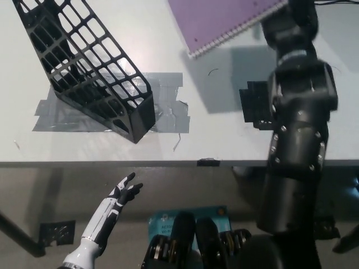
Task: A shelf with a book inside it is placed on the center of the desk infront of the robot. The robot uses its right hand to grab the book, take it out and hand it to a person.
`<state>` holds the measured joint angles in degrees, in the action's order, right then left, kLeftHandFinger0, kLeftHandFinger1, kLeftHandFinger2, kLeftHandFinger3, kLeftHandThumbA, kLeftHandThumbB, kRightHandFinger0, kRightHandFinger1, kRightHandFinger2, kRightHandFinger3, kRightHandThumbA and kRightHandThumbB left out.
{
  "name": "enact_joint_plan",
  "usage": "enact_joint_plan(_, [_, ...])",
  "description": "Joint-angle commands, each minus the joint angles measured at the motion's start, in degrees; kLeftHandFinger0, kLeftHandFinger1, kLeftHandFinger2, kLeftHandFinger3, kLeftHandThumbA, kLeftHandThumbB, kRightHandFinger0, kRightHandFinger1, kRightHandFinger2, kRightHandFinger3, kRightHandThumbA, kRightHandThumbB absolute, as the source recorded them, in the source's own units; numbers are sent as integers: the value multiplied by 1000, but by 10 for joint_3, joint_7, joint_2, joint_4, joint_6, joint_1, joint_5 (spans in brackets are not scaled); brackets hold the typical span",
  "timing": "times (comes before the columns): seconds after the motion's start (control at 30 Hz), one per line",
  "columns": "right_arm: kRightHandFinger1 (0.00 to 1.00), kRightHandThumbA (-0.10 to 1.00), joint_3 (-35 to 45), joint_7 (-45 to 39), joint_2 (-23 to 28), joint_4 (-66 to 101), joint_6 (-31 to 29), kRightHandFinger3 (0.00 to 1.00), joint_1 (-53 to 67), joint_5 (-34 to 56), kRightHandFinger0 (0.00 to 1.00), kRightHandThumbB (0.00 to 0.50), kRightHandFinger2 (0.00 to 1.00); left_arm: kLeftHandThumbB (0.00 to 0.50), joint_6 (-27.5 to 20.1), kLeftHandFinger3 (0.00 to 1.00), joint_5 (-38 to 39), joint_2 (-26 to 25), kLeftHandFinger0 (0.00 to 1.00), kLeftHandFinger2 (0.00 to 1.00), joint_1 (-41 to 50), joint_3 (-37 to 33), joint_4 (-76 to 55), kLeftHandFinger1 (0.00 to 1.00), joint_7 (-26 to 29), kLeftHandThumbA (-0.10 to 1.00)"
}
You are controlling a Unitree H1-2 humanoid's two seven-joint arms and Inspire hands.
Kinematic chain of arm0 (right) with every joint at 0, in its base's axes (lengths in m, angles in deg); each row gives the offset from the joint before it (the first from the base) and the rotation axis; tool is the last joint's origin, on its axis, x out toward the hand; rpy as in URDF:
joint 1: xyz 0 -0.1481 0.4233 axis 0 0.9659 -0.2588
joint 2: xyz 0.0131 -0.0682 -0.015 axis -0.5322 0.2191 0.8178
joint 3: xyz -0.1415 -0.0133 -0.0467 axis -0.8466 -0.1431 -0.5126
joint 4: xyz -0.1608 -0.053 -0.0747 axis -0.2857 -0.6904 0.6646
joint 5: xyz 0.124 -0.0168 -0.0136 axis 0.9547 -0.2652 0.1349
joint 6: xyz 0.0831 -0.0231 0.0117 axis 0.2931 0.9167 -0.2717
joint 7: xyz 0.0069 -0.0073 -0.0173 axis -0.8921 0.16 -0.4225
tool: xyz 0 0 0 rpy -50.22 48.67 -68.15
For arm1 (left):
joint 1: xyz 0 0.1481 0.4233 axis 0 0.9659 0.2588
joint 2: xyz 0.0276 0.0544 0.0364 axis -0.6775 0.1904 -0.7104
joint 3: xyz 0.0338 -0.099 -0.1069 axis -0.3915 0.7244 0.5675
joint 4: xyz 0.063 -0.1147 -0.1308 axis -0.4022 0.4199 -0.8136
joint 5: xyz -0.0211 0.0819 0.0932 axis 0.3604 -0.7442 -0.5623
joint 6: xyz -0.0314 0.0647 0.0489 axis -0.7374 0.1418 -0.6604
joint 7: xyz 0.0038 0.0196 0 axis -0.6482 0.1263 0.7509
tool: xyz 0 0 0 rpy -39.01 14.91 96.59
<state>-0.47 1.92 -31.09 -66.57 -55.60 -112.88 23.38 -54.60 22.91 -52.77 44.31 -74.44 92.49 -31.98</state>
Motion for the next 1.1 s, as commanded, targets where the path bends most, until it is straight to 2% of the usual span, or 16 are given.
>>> enact_joint_plan(0.0, [0,1000,9,0,-8,10,22,25,14,80,0,0,0,257,-23,1000,-4,-9,1000,909,0,2,-12,983,-1,1000])
enact_joint_plan(0.07, [0,1000,6,-4,-6,-7,20,25,39,68,0,0,0,257,-18,1000,-3,-10,1000,923,1,3,-15,983,-2,1000])
enact_joint_plan(0.13, [0,1000,6,-18,0,-43,5,8,63,56,0,0,0,258,-14,1000,7,-9,1000,935,2,6,-16,937,-5,1000])
enact_joint_plan(0.4, [0,1000,11,-42,19,-149,-19,0,87,49,0,0,0,258,-21,1000,9,-10,999,932,2,8,-14,913,-6,1000])
enact_joint_plan(0.5, [0,1000,4,-51,21,-190,-38,74,95,34,0,0,0,250,-25,1000,8,-10,985,929,2,8,-10,909,-5,1000])
enact_joint_plan(0.6, [0,1000,5,-61,21,-218,-48,193,100,33,0,0,0,230,-27,1000,8,-8,972,929,3,8,-10,905,-4,1000])
enact_joint_plan(0.7, [0,1000,3,-62,25,-234,-53,219,94,31,0,1,0,233,-25,1000,5,-11,979,930,1,9,-13,902,-3,1000])
enact_joint_plan(0.83, [0,1000,4,-66,33,-238,-60,192,90,30,0,0,0,256,-18,1000,14,-8,968,935,1,10,-16,911,-7,1000])
enact_joint_plan(0.87, [0,1000,4,-67,35,-239,-60,180,90,29,0,0,0,249,-17,1000,11,-9,1000,929,1,9,-17,925,-5,1000])
enact_joint_plan(0.93, [0,1000,3,-67,37,-238,-60,154,90,29,0,0,0,240,-20,1000,3,-10,1000,921,1,8,-17,938,-2,1000])
enact_joint_plan(0.97, [0,1000,2,-64,37,-238,-63,178,89,27,0,7,0,247,-21,1000,-2,-11,1000,918,0,7,-17,963,0,1000])
enact_joint_plan(1.0, [0,1000,3,-62,36,-239,-69,284,89,25,0,31,40,241,-21,1000,-2,-11,1000,920,-1,7,-16,942,0,1000])
enact_joint_plan(1.03, [315,1000,-2,-68,34,-236,-82,632,92,16,253,221,418,244,-21,1000,-1,-11,1000,922,-2,7,-15,925,-1,1000])
enact_joint_plan(1.07, [358,981,-6,-73,32,-233,-87,644,95,11,299,193,429,244,-22,1000,0,-11,1000,923,-2,8,-14,921,-2,1000])
